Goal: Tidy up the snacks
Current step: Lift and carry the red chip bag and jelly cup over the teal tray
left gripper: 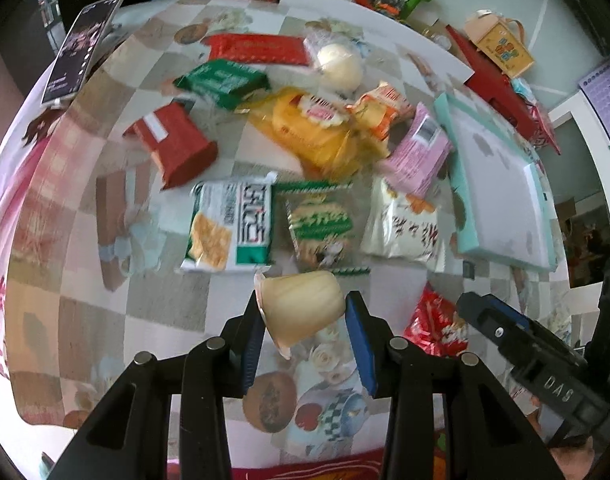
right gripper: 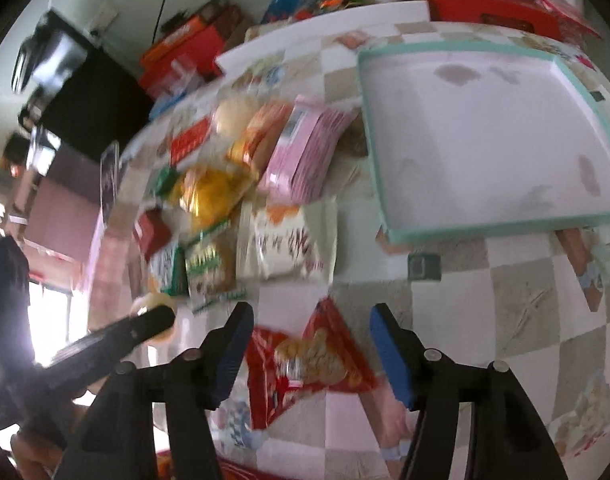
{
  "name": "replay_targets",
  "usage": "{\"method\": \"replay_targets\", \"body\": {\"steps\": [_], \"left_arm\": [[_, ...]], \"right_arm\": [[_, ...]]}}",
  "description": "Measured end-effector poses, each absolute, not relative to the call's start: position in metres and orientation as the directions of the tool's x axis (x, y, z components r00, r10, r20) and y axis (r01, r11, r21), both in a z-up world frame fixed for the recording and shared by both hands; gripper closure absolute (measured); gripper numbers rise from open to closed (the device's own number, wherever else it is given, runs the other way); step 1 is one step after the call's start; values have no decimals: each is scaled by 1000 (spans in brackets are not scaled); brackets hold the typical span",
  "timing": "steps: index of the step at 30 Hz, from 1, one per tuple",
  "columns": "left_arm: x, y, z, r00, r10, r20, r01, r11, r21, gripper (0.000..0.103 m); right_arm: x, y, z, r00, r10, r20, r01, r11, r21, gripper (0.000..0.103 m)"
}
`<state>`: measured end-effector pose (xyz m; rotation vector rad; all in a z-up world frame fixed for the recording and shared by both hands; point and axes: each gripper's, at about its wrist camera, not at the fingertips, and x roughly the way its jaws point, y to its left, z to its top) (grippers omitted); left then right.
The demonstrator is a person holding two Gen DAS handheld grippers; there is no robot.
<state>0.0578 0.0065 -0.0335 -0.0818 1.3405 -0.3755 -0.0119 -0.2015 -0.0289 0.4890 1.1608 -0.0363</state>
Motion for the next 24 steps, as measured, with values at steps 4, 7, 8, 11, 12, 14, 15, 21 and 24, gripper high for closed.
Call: {"method": "replay_targets", "body": {"steps": [4,7,8,11,12,14,15,21,24], "left_arm": [[50,13,-38,171,-308,-936,209,940,-271,62],[46,14,-42,164,-304,-938,208,940,-269,62],[45,13,-44,161,-301,-940,208,941,-266,61],[44,12,-50,152,-298,-942,204,942,-266,62],[43,12,-52,148,-297,-943,202,943,-265,62],[42,13,-55,142,-294,-945,199,944,-264,62],[42,13,-57,139,-292,-946,197,944,-263,62],[42,12,-59,132,-292,-947,200,944,-263,62],[46,11,-60,134,-292,-947,196,945,-263,62]], "right_arm": [[-16,-184,-37,362,223,-905,233,919,319,34],[-16,-174,-45,328,219,-919,208,932,296,33],[-15,-172,-49,312,214,-926,202,937,285,33],[-13,-169,-62,274,195,-942,206,945,255,33],[-12,-170,-65,266,196,-944,212,943,255,33],[-12,-174,-71,262,212,-942,225,935,273,33],[-12,-176,-71,264,219,-939,231,931,282,33],[-10,-183,-72,270,224,-936,251,923,293,36],[-9,-184,-67,291,231,-929,252,918,307,42]]}}
